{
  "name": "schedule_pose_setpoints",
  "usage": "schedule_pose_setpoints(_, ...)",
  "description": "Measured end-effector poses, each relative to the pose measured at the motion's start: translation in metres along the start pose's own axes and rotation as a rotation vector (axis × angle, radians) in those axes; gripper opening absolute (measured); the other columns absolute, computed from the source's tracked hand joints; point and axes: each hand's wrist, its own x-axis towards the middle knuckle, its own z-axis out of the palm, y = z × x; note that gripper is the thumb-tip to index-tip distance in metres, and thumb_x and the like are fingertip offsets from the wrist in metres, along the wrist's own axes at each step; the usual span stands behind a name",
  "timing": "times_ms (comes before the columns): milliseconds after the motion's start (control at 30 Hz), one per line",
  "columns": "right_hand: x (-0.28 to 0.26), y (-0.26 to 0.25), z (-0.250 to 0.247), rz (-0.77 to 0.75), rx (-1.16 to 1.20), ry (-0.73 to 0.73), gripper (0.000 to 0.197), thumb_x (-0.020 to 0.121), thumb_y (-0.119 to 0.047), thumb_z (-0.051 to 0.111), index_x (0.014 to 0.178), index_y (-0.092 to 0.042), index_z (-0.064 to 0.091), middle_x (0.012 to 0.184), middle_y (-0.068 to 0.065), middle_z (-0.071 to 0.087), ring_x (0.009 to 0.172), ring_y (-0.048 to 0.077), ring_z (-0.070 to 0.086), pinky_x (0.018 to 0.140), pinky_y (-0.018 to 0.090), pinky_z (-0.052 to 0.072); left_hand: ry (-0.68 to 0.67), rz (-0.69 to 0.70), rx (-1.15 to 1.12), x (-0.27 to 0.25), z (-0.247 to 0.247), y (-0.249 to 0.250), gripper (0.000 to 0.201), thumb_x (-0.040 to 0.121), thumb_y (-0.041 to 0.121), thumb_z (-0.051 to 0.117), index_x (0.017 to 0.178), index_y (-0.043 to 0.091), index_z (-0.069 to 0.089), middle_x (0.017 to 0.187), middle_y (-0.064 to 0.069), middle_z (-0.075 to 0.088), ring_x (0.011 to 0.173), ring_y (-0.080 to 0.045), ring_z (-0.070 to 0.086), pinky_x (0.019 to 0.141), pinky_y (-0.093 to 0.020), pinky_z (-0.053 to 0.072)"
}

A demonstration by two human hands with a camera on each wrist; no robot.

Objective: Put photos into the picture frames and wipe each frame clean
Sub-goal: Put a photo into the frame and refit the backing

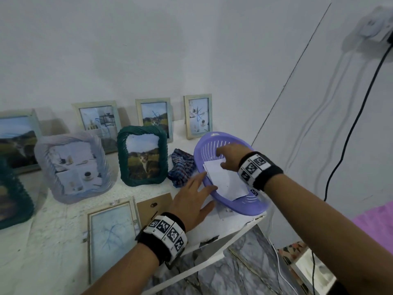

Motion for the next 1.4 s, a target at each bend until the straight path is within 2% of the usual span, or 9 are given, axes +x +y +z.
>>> schedule_pose_setpoints(133,0.040,-0.008,0.032,0.005,-0.220,-0.154,0.072,0.076,-0.036,0.077,0.138,-0.023,0.044,0.132,0.010,0.054,0.116,0.031,0.055,0.090,0.042,0.050,0.046,0.032,-0.003,0.001,0.002,-0.001,0.045,0.092,0.047,0.043,0.128,0.024,0.056,0.150,-0.014,0.038,0.136,-0.031,0.038,0.103,-0.041,0.043)
schedule_pose_setpoints(367,0.056,0.000,0.040,0.103,-0.205,-0.223,0.106,0.070,-0.041,0.082,0.150,-0.023,0.014,0.150,0.018,0.029,0.137,0.042,0.027,0.106,0.056,0.031,0.081,0.063,-0.001,0.003,0.000,-0.002,0.035,0.092,0.040,0.056,0.124,0.025,0.058,0.149,-0.012,0.039,0.137,-0.028,0.038,0.101,-0.037,0.044)
schedule_pose_setpoints(500,0.050,0.000,0.034,0.144,-0.209,-0.039,0.066,0.090,-0.024,0.061,0.144,-0.020,0.025,0.135,0.014,0.050,0.130,0.038,0.036,0.104,0.052,0.031,0.066,0.060,0.008,0.002,-0.002,-0.001,0.037,0.093,0.041,0.056,0.127,0.026,0.056,0.152,-0.010,0.035,0.139,-0.027,0.035,0.100,-0.037,0.044)
schedule_pose_setpoints(633,0.028,0.003,0.008,0.083,-0.070,0.074,0.037,0.089,-0.014,0.050,0.124,-0.025,0.047,0.118,0.007,0.062,0.110,0.032,0.054,0.095,0.046,0.040,-0.016,-0.019,-0.124,0.003,-0.011,-0.003,0.047,0.096,0.043,0.050,0.141,0.033,0.043,0.157,-0.001,0.022,0.141,-0.018,0.026,0.108,-0.031,0.033)
schedule_pose_setpoints(767,-0.010,0.005,-0.033,0.077,0.156,0.283,0.041,0.087,-0.009,0.043,0.122,-0.027,0.053,0.116,0.007,0.059,0.104,0.029,0.056,0.075,0.031,0.037,0.133,-0.125,-0.388,0.006,-0.029,-0.005,0.043,0.094,0.034,0.057,0.136,0.026,0.049,0.140,0.001,0.043,0.128,-0.017,0.043,0.104,-0.034,0.041)
schedule_pose_setpoints(967,-0.078,-0.029,-0.065,-0.178,0.331,0.679,0.041,0.088,-0.014,0.036,0.121,-0.019,0.061,0.092,0.007,0.060,0.082,0.026,0.055,0.069,0.035,0.046,0.374,-0.237,-0.616,-0.003,-0.074,-0.006,0.040,0.091,0.021,0.065,0.130,0.020,0.056,0.123,0.004,0.061,0.109,-0.007,0.059,0.093,-0.028,0.051)
schedule_pose_setpoints(1167,-0.099,-0.088,-0.035,-0.342,0.681,0.679,0.036,0.093,-0.010,0.055,0.127,-0.024,0.059,0.103,-0.003,0.060,0.081,-0.001,0.049,0.074,0.008,0.040,0.323,-0.286,-0.823,-0.053,-0.108,-0.011,0.014,0.093,0.017,0.061,0.105,0.018,0.067,0.097,0.003,0.073,0.089,-0.014,0.069,0.076,-0.031,0.058)
schedule_pose_setpoints(1267,-0.094,-0.112,0.006,-0.257,0.961,0.674,0.044,0.092,-0.015,0.060,0.132,-0.031,0.051,0.107,-0.002,0.057,0.091,0.012,0.057,0.074,0.020,0.050,0.400,-0.428,-0.939,-0.086,-0.107,-0.025,0.011,0.092,0.010,0.060,0.099,0.013,0.068,0.094,0.001,0.075,0.086,-0.016,0.070,0.072,-0.029,0.058)
schedule_pose_setpoints(1400,-0.099,-0.155,0.060,-0.240,1.380,0.374,0.037,0.092,-0.014,0.060,0.119,-0.038,0.055,0.092,0.003,0.060,0.075,0.028,0.062,0.059,0.037,0.054,0.521,-0.608,-1.060,-0.122,-0.100,-0.041,0.012,0.091,0.000,0.058,0.099,0.004,0.066,0.086,-0.003,0.075,0.079,-0.014,0.070,0.067,-0.024,0.056)
